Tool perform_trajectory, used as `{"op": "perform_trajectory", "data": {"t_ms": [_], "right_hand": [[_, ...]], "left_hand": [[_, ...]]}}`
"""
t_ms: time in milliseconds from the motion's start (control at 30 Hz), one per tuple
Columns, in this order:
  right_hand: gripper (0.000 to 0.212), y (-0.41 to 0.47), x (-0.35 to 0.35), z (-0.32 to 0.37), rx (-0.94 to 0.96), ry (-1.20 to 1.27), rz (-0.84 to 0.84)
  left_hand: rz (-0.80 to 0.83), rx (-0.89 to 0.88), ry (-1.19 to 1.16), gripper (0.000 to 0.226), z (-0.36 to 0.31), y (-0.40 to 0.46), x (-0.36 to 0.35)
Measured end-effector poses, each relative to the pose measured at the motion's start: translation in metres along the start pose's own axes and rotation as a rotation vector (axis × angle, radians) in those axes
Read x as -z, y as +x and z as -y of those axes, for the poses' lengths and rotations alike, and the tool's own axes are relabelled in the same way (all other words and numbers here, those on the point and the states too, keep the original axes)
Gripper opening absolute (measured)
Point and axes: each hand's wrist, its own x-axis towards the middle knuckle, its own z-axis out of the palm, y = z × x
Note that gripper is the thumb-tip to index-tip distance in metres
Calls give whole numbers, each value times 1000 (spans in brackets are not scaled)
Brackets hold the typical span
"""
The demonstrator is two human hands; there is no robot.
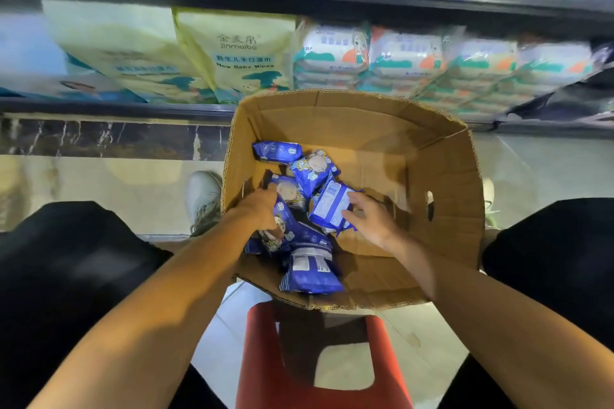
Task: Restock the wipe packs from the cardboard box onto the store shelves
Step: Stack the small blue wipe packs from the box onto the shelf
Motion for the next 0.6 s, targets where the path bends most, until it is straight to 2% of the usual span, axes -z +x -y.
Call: {"op": "perform_trajectory", "data": {"t_ms": [100, 167, 267, 333, 433, 600], "right_hand": [[52, 9, -1, 12, 34, 17, 13], [55, 18, -3, 22, -20, 116, -12], [52, 28, -4, 50, -280, 670, 60], [50, 31, -12, 66, -385, 909, 159], [60, 40, -34, 83, -516, 1073, 134], [53, 64, -65, 113, -648, 1009, 14]], "left_hand": [[-178, -18, -136, 105, -2, -3, -3], [-331, -23, -337, 88, -3, -3, -4], [-444, -2, -723, 76, -3, -2, -2], [-490, -10, -861, 72, -3, -3, -1], [-532, -51, -894, 70, -2, -3, -3], [-564, -56, -921, 72, 3, 10, -7]]}}
